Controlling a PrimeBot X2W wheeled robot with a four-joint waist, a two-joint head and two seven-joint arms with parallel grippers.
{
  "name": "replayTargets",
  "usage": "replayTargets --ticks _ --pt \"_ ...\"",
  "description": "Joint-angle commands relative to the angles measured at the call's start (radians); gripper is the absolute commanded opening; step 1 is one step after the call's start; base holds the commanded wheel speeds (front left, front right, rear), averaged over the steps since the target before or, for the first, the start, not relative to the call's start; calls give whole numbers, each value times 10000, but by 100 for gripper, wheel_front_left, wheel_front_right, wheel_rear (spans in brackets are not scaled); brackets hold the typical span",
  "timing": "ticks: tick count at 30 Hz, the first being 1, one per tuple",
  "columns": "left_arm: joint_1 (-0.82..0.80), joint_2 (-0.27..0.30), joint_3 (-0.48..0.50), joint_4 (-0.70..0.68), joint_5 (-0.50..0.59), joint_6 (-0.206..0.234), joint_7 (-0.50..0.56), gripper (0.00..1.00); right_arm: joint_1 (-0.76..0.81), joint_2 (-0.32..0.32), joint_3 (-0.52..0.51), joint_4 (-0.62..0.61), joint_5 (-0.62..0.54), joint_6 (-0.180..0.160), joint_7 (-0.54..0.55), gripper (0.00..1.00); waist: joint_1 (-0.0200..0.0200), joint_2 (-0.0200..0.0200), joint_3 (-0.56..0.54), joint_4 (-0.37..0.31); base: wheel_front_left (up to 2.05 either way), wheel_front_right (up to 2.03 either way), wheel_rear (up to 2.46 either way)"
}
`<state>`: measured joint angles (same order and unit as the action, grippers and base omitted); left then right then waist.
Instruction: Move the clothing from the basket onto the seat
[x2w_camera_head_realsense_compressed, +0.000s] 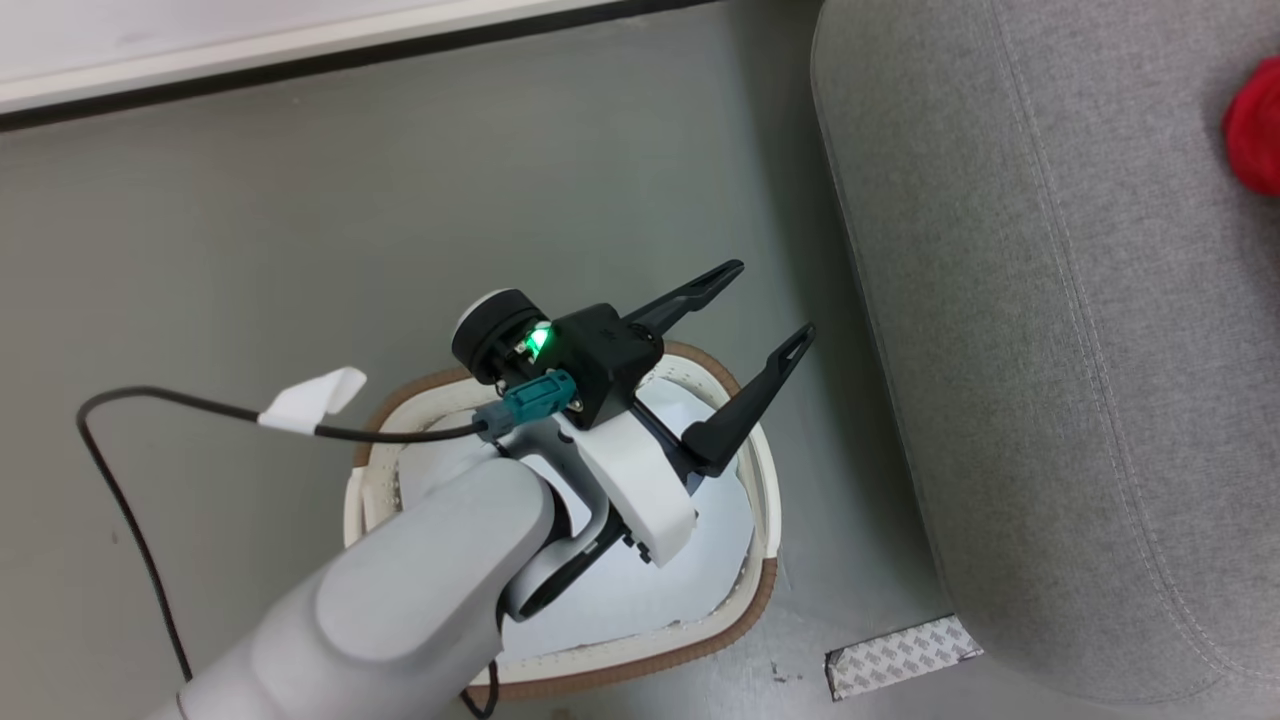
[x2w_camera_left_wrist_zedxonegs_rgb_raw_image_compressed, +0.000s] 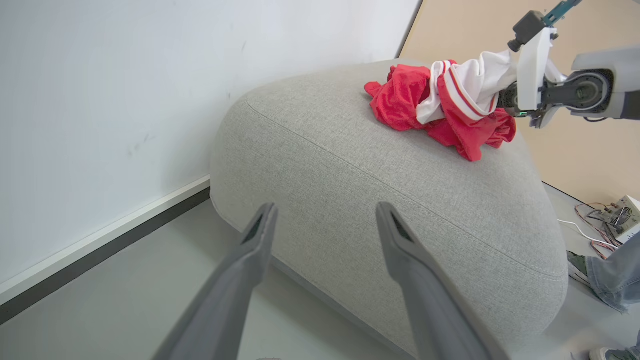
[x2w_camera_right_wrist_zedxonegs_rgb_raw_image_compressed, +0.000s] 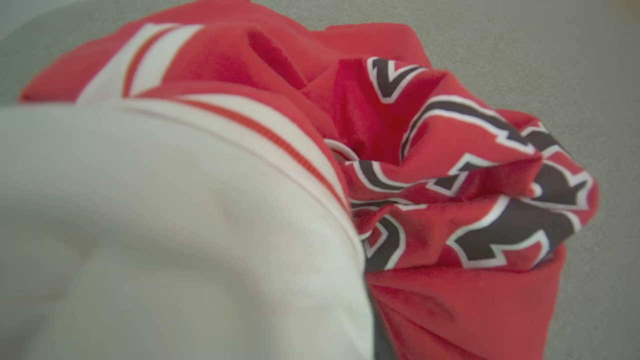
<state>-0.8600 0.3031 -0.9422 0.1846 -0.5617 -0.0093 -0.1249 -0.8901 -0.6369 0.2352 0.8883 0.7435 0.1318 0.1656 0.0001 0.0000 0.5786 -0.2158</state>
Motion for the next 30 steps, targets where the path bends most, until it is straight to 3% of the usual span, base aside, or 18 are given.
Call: replayTargets --ticks 1,2,3,18,23,30 --pt "91 -13 41 95 -60 -15 -93 100 -123 -133 192 58 154 -23 97 45 -1 0 -137 44 0 0 0" --pt "112 -46 37 148 -83 -22 -132 100 -134 -174 298 61 224 -23 108 98 -1 0 -223 52 0 0 0" --pt "142 -75 34 193 -122 -28 -195 100 -131 -224 408 68 279 -23 120 100 -1 0 -319 59 0 0 0" --pt "1628 -157 597 1097 -1170 216 -1112 100 832 -1416 2325 -930 756 -23 938 100 -1 0 -3181 -156 0 0 0" --pt "2242 -56 890 1110 -1497 212 -1245 100 1256 -1910 2452 -2032 1126 -23 1549 100 -1 0 -4036 -48 0 0 0" --pt "3111 258 1756 792 -2001 511 -1374 100 1888 -2002 1729 -3799 857 -23 516 100 -1 0 -4933 363 0 0 0"
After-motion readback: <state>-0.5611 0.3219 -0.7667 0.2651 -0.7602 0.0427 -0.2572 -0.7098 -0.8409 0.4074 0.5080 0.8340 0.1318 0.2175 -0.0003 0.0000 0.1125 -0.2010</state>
